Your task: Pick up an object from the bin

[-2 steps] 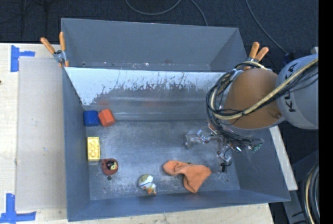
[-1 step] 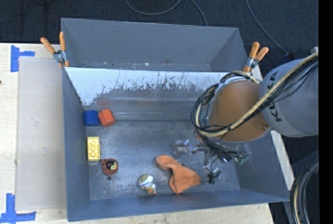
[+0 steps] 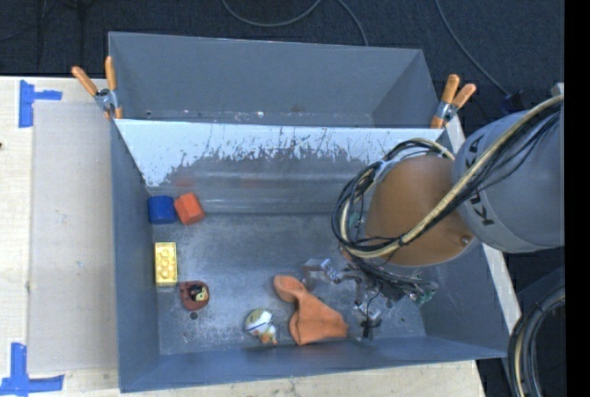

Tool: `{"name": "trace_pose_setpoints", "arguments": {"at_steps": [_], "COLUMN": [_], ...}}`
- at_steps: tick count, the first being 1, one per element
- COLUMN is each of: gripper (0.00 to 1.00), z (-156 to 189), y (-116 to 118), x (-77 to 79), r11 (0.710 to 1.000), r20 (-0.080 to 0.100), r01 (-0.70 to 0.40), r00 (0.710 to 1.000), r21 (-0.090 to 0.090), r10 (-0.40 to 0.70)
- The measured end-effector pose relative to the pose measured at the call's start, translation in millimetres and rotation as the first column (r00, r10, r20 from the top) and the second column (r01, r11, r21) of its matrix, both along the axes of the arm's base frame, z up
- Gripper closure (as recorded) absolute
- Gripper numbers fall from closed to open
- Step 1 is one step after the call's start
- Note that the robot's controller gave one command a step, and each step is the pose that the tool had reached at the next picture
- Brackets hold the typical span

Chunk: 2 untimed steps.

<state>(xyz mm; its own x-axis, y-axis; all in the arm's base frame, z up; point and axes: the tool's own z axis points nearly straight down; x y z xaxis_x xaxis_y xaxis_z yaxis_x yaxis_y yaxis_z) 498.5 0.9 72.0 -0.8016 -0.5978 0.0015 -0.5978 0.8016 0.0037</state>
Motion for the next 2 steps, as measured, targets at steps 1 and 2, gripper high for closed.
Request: {"name": "trace_pose_setpoints", "arguments": {"at_steps": [1,2], "gripper": [0.00,0.00], "z": [-1,0], "y": [9,43], "x": [-9.8,-10.6], "r11": [0.985,0.998], "r20": [0.003,0.012], "r01": [-0.170,0.070], "r00": [0.985,0.997], "r21": [-0.001,-0.001], "r10": [0.170,-0.070]}}
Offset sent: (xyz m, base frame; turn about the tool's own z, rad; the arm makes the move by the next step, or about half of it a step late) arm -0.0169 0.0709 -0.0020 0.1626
